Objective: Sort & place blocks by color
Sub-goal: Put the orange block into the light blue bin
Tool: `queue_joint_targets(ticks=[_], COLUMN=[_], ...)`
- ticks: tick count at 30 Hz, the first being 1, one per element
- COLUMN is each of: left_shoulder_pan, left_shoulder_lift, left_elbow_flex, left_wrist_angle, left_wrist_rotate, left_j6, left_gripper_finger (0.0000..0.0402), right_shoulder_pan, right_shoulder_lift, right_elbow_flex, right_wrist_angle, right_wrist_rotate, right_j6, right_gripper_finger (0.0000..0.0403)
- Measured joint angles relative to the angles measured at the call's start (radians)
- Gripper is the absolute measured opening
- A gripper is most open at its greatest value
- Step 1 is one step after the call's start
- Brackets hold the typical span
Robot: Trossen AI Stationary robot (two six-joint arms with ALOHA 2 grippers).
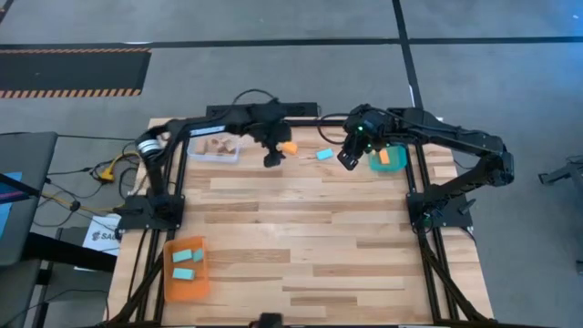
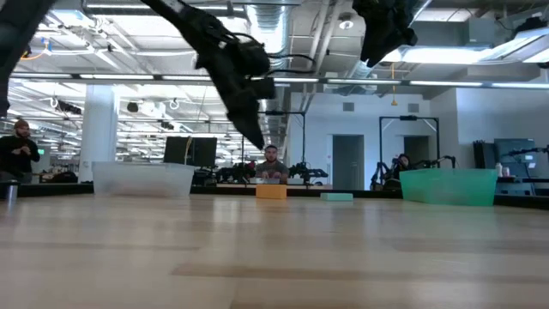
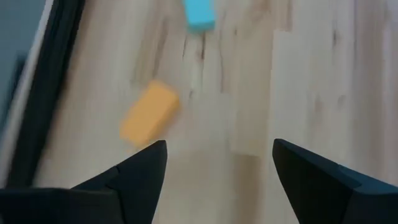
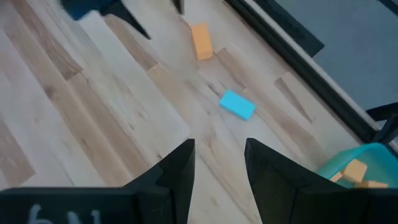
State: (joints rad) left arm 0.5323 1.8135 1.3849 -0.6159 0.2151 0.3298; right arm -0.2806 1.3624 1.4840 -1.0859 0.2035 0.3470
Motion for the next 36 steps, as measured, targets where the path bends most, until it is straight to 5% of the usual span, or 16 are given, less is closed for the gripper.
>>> queue_joint_targets(ticks=[4, 8, 14, 26, 30, 36], left_shoulder_pan=[0.006, 0.037, 0.082, 0.087, 0.087, 0.089], left_shoulder_lift=[0.14, 0.258, 0.4, 0.465, 0.465, 0.463], left_elbow_flex=[0.172, 0.306, 0.415, 0.413, 0.414, 0.414], left_wrist_angle=[-0.082, -0.121, -0.22, -0.197, -0.189, -0.177], left_wrist_rotate=[-0.006, -0.004, 0.019, 0.018, 0.011, -0.042], left_j6=[0.291, 0.426, 0.52, 0.539, 0.529, 0.52], left_gripper_finger=[0.0279, 0.0279, 0.0279, 0.0272, 0.0225, 0.0099], right_shoulder_pan=[0.022, 0.047, 0.06, 0.056, 0.056, 0.056], right_shoulder_lift=[0.0, 0.0, 0.0, 0.0, 0.0, 0.0], right_elbow_flex=[0.0, 0.0, 0.0, 0.0, 0.0, 0.0], right_wrist_angle=[-0.021, -0.06, -0.124, -0.148, -0.142, -0.14], right_wrist_rotate=[-0.001, -0.004, -0.024, -0.025, -0.025, -0.025], right_j6=[0.038, 0.079, 0.129, 0.162, 0.17, 0.172], right_gripper_finger=[0.0163, 0.0163, 0.0163, 0.0163, 0.0163, 0.0163])
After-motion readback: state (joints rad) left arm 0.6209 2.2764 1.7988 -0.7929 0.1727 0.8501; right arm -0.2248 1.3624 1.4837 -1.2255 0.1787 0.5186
